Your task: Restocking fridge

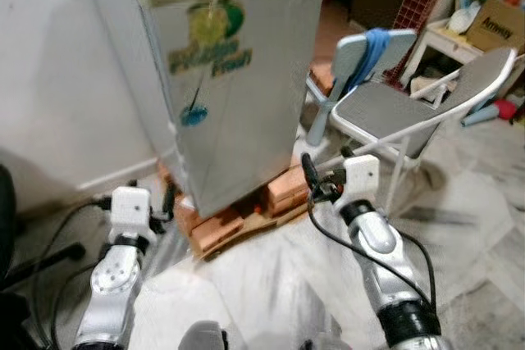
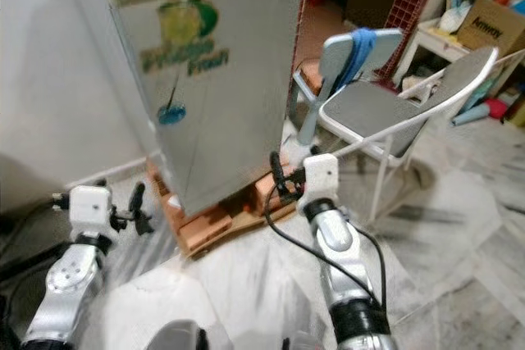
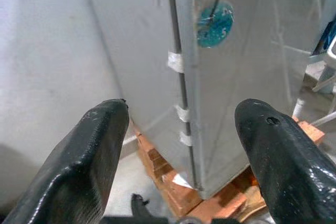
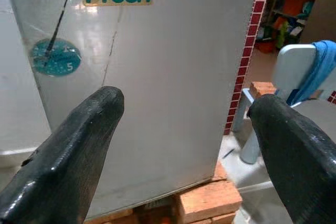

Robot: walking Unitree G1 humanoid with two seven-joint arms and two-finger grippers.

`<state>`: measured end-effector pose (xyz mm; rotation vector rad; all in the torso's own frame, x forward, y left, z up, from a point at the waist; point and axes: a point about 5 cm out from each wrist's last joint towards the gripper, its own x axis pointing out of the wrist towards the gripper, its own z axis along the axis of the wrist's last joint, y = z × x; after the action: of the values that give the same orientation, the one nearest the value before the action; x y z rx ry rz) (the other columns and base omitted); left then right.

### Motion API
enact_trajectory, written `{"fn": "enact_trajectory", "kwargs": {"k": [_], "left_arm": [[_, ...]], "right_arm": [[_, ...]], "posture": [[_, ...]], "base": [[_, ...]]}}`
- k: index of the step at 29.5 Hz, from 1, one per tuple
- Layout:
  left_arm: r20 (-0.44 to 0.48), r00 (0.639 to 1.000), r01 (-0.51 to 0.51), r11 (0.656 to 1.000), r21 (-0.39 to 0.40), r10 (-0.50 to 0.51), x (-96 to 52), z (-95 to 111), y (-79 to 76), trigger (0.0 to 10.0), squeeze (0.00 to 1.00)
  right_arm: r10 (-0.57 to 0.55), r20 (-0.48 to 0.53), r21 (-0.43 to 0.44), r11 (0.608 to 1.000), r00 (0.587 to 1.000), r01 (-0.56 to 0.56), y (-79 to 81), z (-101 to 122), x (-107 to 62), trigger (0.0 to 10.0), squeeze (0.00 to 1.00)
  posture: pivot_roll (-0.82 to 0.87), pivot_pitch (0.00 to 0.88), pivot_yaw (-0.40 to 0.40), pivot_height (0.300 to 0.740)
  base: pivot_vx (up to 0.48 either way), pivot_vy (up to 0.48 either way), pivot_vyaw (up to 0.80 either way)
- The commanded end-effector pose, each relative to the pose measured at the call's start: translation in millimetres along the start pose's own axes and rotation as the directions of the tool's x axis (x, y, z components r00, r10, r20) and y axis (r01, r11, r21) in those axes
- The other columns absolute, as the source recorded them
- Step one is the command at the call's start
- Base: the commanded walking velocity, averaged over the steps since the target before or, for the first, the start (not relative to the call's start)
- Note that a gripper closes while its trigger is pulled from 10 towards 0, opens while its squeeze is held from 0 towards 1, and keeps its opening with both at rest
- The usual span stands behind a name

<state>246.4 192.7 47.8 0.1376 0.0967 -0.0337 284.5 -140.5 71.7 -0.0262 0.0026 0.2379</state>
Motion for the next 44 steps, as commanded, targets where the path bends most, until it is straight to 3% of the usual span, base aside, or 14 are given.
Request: {"fn": "enact_trajectory", "kwargs": {"k": [1, 5, 15, 23, 27, 44], "left_arm": [[0.017, 0.999, 0.044, 0.999, 0.002, -0.045, 3.6, 4.3, -10.8, 10.0, 0.00], [0.002, 1.000, 0.030, 0.999, -0.017, -0.030, 4.6, 3.2, -11.1, 10.0, 0.00], [0.002, 1.000, 0.029, 0.998, -0.047, -0.028, -0.5, 0.8, -21.7, 10.0, 0.00], [-0.012, 1.000, 0.022, 0.999, -0.040, -0.023, -3.8, -2.6, -17.0, 10.0, 0.00], [0.003, 1.000, 0.031, 0.999, -0.033, -0.031, -1.0, -0.3, -16.9, 10.0, 0.00], [0.006, 1.000, 0.030, 0.999, -0.034, -0.030, -1.4, 0.3, -19.2, 10.0, 0.00]], "right_arm": [[-0.039, -0.003, -0.015, 0.999, 0.999, 0.039, -9.7, -1.4, -5.2, 10.0, 0.00], [-0.033, -0.011, -0.017, 0.999, 0.999, 0.033, -8.8, -2.6, -4.3, 10.0, 0.00], [-0.015, 0.004, -0.041, 0.999, 1.000, 0.015, -16.5, 6.1, 7.7, 10.0, 0.00], [-0.013, 0.008, -0.053, 0.999, 1.000, 0.014, -18.4, 9.0, 12.0, 10.0, 0.00], [-0.002, 0.017, -0.089, 0.996, 1.000, 0.004, -19.9, 12.1, 12.3, 10.0, 0.00], [-0.011, 0.029, -0.097, 0.995, 1.000, 0.014, -23.1, 15.5, 12.3, 10.0, 0.00]], "posture": [[0.10, 0.000, 0.037, 0.740], [0.11, 0.000, 0.028, 0.740], [0.12, 0.000, -0.011, 0.740], [0.12, 0.003, -0.009, 0.740], [0.10, 0.010, -0.003, 0.740], [0.09, 0.030, -0.003, 0.740]], "base": [[0.000, 0.000, 0.00], [0.000, 0.000, 0.00], [0.000, 0.453, -0.21], [0.000, 0.467, 0.00], [0.000, 0.474, -0.80], [0.000, 0.479, -0.80]]}}
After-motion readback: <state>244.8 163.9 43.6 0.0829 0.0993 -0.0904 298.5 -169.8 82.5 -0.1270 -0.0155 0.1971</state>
